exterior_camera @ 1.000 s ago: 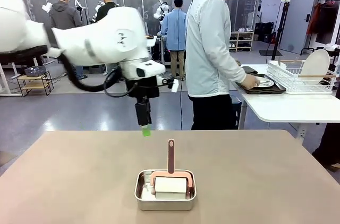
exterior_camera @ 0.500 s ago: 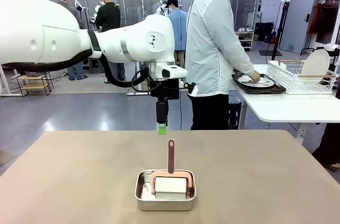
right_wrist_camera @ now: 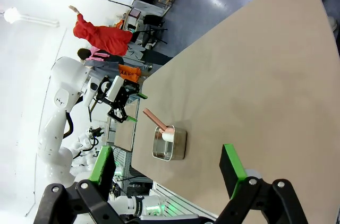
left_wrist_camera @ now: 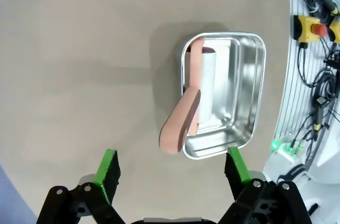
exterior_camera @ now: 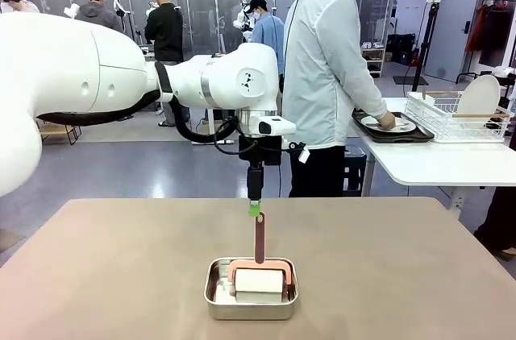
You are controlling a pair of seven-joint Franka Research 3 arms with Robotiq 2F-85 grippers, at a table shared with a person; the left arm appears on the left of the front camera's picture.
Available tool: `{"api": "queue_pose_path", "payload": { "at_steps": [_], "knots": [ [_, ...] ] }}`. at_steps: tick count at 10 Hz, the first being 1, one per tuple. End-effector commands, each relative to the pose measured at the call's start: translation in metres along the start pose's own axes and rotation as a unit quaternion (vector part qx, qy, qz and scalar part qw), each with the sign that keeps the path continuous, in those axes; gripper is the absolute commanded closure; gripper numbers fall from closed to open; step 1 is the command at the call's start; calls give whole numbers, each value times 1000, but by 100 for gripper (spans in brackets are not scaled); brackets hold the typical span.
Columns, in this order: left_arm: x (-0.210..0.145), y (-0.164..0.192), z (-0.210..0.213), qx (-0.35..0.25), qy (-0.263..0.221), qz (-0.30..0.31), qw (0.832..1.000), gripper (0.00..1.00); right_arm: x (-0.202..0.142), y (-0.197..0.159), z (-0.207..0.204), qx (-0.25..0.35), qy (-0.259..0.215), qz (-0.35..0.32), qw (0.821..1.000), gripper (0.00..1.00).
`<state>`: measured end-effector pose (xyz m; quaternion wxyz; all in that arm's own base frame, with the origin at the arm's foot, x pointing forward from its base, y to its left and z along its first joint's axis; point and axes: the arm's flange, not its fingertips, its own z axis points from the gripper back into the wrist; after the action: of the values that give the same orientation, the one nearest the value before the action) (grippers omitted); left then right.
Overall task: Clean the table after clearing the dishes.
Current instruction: When the right (or left) Handle tray is removed, use the right hand (or left hand) to clean the right (or left) side of the table with the Lint Roller.
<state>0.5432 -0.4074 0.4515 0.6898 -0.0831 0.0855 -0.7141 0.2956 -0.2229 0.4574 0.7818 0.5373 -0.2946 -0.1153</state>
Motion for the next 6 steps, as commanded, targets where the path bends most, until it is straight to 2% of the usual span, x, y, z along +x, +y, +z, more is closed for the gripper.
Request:
{"api": "queue_pose_path", "payload": {
  "at_steps": [1, 2, 6],
  "knots": [
    [6, 0, -5, -17, 3, 18, 1000, 0, 0, 2, 1, 5, 0, 8, 1000, 0],
    [6, 1, -11, -26, 10, 23, 999, 0, 0, 2, 1, 5, 0, 8, 1000, 0],
    [6, -6, -29, -42, -18, 10, 999, 0, 0, 2, 1, 5, 0, 8, 1000, 0]
  ]
}}
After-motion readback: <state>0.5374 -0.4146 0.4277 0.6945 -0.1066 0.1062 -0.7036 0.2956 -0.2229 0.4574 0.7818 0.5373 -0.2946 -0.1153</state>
